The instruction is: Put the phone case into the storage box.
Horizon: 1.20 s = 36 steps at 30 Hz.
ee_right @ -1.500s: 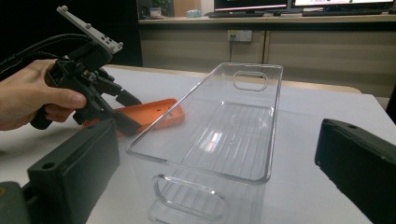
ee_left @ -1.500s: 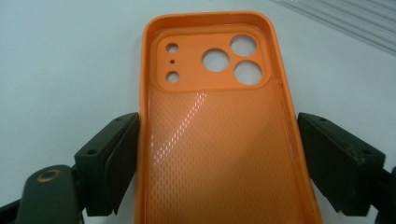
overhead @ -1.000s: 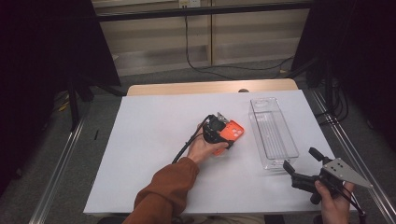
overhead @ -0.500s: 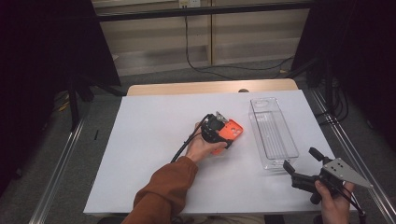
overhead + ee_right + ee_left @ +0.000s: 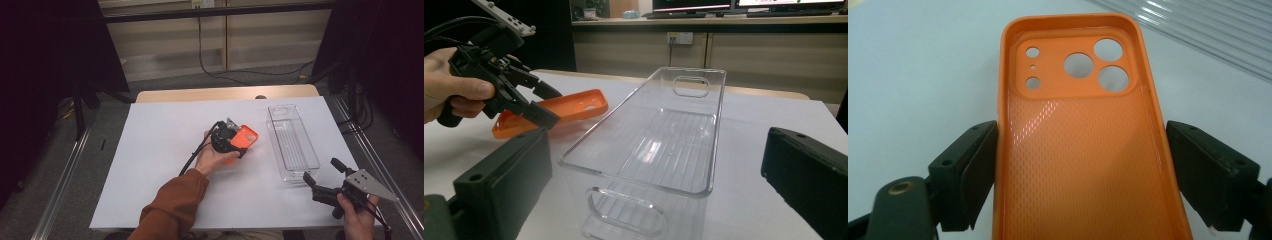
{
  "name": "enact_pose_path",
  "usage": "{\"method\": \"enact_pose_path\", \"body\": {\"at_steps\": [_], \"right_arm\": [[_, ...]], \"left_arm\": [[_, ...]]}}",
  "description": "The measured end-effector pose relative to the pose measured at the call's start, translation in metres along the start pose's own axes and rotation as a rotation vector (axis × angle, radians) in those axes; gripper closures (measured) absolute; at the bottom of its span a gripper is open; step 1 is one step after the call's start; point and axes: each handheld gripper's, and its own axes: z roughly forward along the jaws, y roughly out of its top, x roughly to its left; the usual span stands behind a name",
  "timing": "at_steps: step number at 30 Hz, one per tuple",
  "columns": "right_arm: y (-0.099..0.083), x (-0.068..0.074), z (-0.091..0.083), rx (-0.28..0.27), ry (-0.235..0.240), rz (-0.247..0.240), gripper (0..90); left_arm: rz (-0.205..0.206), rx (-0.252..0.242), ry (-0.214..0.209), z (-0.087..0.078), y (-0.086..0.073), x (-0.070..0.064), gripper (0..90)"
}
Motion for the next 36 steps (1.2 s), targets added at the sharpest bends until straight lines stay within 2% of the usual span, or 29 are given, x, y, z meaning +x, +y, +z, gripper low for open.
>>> {"method": "enact_pose_path", "body": {"at_steps": [5, 16, 36], "right_arm": [[0.0, 0.0, 0.0, 0.001, 0.001, -0.002, 0.0], [0.0, 0.0, 0.0, 0.003, -0.001, -0.002, 0.0], [0.0, 0.001, 0.001, 0.008, 0.004, 0.002, 0.0]], "left_arm": [[0.025, -0.006, 0.012, -0.008, -0.002, -0.002, 16.5], [0.022, -0.039, 0.017, -0.025, -0.006, -0.002, 16.5], [0.082, -0.068, 0.038, -0.048, -0.015, -0.01, 16.4]]}}
